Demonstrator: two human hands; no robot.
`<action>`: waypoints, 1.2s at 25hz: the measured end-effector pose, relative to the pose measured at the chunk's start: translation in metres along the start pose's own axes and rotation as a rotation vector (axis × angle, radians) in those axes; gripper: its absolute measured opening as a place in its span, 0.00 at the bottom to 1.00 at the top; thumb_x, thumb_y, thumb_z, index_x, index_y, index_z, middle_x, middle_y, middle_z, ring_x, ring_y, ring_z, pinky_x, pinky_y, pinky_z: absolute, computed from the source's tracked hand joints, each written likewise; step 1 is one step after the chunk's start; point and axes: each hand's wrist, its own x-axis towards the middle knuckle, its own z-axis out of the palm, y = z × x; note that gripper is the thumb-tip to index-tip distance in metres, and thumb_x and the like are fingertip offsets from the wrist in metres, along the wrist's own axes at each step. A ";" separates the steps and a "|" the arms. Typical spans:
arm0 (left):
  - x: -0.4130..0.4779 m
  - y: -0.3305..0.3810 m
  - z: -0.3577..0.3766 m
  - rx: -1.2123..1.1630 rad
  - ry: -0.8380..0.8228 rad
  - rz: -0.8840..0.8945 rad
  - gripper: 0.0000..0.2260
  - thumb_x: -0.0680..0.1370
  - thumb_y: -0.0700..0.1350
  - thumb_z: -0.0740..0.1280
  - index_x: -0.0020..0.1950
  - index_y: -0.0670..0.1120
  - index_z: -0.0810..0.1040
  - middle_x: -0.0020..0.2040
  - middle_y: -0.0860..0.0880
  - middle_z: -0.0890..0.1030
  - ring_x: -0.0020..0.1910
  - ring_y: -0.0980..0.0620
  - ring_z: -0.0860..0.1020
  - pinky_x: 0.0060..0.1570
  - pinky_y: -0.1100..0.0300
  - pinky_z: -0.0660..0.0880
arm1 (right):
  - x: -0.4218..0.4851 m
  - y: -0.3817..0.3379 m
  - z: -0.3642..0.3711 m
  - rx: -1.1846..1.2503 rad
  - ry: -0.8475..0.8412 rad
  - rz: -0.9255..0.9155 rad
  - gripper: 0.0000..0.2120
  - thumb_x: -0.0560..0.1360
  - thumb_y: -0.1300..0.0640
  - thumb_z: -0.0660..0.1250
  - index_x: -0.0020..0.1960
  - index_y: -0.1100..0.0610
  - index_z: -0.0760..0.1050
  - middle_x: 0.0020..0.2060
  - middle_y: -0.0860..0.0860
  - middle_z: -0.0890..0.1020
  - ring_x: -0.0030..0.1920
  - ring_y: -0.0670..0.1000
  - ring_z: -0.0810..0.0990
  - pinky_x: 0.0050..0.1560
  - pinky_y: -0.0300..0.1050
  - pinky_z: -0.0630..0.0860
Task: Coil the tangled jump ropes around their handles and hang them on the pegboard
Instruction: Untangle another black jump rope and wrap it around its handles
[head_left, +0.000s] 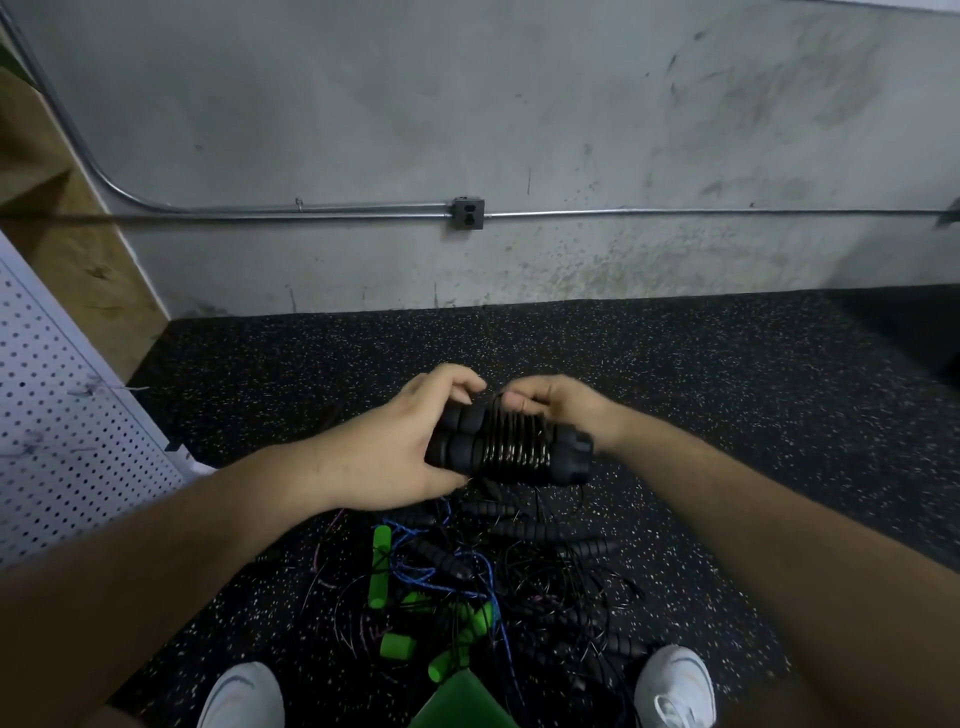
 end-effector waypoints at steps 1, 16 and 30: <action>-0.001 -0.001 -0.001 -0.053 0.033 -0.025 0.34 0.72 0.47 0.76 0.70 0.61 0.59 0.63 0.56 0.68 0.63 0.62 0.70 0.64 0.64 0.70 | -0.004 0.001 0.010 0.044 -0.028 0.058 0.11 0.83 0.64 0.60 0.43 0.58 0.75 0.38 0.51 0.79 0.34 0.40 0.80 0.45 0.41 0.79; 0.012 -0.033 -0.009 0.145 0.268 -0.208 0.38 0.80 0.44 0.66 0.82 0.55 0.46 0.70 0.50 0.62 0.64 0.47 0.69 0.68 0.49 0.68 | -0.005 -0.021 0.097 -0.446 0.460 -0.302 0.05 0.82 0.57 0.60 0.51 0.58 0.72 0.44 0.54 0.80 0.42 0.53 0.78 0.41 0.47 0.73; 0.015 -0.007 -0.012 -0.480 0.399 -0.288 0.17 0.83 0.48 0.65 0.71 0.55 0.68 0.58 0.52 0.79 0.56 0.57 0.78 0.49 0.66 0.73 | -0.015 -0.043 0.067 -0.519 0.729 -0.650 0.08 0.81 0.62 0.64 0.58 0.60 0.79 0.64 0.55 0.74 0.62 0.54 0.75 0.58 0.48 0.78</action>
